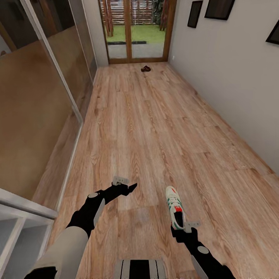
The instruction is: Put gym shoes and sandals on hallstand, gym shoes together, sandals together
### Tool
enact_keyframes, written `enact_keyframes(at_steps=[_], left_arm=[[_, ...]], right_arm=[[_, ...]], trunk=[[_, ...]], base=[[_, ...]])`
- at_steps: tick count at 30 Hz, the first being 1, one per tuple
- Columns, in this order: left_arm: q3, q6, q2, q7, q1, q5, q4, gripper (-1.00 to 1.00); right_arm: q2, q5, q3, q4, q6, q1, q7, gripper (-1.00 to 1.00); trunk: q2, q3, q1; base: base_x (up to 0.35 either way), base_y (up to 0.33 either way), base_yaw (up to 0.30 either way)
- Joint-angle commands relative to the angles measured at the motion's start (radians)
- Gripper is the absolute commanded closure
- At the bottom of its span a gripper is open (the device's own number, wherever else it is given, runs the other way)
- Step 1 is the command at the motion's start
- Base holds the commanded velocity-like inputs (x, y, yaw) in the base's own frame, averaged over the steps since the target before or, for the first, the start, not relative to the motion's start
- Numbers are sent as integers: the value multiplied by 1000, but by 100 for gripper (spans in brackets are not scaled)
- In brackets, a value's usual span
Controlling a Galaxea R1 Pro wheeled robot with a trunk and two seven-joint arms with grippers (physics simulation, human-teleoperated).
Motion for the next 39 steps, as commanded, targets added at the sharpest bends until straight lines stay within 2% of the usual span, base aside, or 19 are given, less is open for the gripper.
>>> enact_keyframes(at_steps=[1,11,23,39], left_arm=[[8,7,-1,-9,0,-9,-2,-100],[8,7,3,-9,5,-9,-2,-100],[8,5,5,-9,7,-9,-3,-100],[8,4,7,-9,7,-9,-4,-100]], right_arm=[[-1,-11,6,1,-4,-1,0,-100],[-1,-11,6,0,-4,0,0,-100],[-1,-11,5,0,-4,0,0,-100],[-4,-10,5,0,-4,-1,0,-100]], trunk=[[-1,-6,0],[-3,-61,5],[-3,-80,5],[-3,-81,5]], base=[[0,0,0],[0,0,0],[0,0,0],[37,0,0]])
